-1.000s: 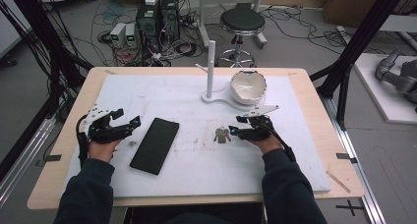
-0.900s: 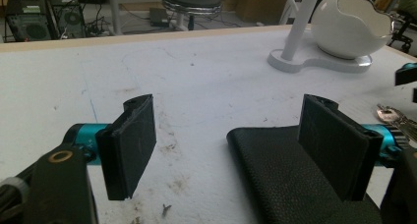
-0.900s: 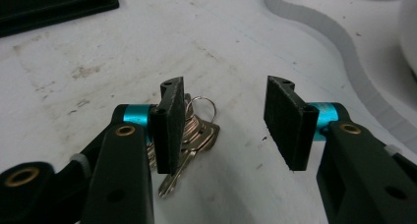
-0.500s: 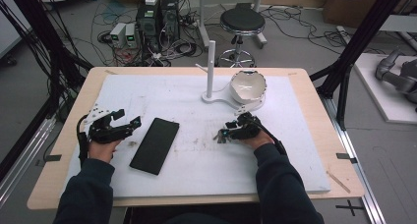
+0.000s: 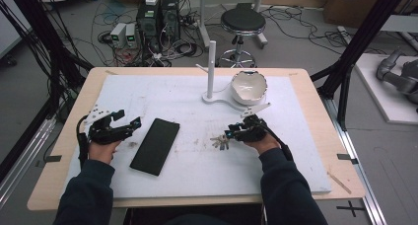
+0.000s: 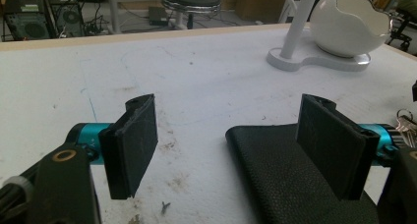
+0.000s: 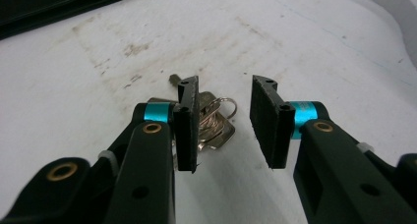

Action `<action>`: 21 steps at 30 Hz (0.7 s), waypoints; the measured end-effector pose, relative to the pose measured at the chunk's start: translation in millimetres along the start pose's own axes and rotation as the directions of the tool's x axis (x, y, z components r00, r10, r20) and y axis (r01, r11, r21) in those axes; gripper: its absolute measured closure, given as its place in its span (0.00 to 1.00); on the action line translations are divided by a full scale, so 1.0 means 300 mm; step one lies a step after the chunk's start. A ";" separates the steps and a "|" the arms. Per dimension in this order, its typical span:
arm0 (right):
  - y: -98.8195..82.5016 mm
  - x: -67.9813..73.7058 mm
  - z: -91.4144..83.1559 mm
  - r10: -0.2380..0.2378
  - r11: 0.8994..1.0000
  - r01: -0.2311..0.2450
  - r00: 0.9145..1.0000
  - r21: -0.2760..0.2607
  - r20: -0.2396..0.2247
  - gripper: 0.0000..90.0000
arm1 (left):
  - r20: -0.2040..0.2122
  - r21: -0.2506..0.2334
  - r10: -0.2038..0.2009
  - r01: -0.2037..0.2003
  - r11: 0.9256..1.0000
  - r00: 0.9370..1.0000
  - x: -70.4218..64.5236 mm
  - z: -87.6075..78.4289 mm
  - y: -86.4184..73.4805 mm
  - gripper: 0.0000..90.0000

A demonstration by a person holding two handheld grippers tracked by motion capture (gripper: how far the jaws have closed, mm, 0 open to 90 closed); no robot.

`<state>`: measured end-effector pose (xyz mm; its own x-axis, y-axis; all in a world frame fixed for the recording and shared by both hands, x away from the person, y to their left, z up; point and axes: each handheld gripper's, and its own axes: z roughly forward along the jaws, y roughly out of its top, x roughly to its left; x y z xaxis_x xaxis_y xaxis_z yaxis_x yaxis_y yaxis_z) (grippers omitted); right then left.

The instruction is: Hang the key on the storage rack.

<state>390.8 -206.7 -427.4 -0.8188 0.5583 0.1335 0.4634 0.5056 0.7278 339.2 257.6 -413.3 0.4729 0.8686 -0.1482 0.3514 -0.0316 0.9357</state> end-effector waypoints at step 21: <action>0.006 0.016 0.033 0.133 0.991 -0.133 0.989 -0.005 0.059 0.76 | 0.000 0.003 -0.001 0.001 1.000 1.000 0.002 0.000 -0.001 0.27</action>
<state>390.9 -196.7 -432.2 -0.7286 0.6584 0.1889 0.5663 0.4239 0.7069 339.3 258.1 -413.6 0.4726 0.8685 -0.1497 0.3548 -0.0320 0.9344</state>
